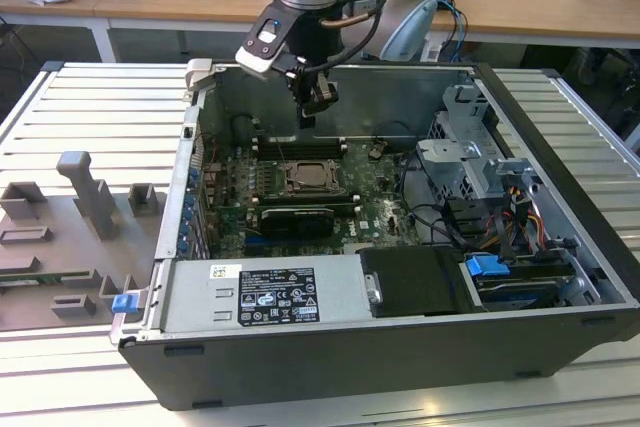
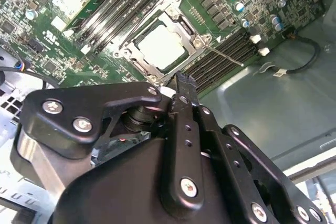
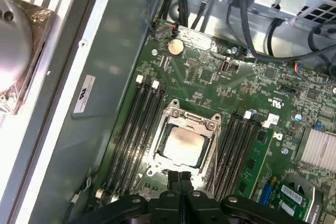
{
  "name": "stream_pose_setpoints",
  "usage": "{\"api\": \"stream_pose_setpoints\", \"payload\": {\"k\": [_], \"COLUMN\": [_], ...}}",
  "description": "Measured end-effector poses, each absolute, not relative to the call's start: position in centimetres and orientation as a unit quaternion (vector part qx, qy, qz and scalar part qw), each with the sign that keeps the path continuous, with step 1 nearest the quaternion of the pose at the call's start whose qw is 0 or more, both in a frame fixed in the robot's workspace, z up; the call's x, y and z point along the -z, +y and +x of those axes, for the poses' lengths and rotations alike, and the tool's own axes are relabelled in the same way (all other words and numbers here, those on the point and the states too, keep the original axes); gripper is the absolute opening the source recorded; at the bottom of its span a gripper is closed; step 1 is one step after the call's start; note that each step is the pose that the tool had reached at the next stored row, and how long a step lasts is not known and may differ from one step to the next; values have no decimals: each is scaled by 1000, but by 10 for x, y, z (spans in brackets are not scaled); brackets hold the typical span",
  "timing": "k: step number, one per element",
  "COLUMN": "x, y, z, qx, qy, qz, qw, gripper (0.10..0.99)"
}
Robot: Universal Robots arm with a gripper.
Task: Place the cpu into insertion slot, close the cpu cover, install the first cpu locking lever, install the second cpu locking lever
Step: 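Install the first cpu locking lever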
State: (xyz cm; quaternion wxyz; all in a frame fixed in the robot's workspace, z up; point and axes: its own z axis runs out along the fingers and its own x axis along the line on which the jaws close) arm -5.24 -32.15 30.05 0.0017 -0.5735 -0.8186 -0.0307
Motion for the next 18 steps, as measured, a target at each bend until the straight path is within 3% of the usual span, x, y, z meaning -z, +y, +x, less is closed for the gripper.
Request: {"api": "stream_pose_setpoints", "payload": {"k": [18], "x": [-300], "y": [-322], "z": [-55], "qx": [29], "qy": [-936], "qz": [-352], "qw": [9], "gripper": [106]}}
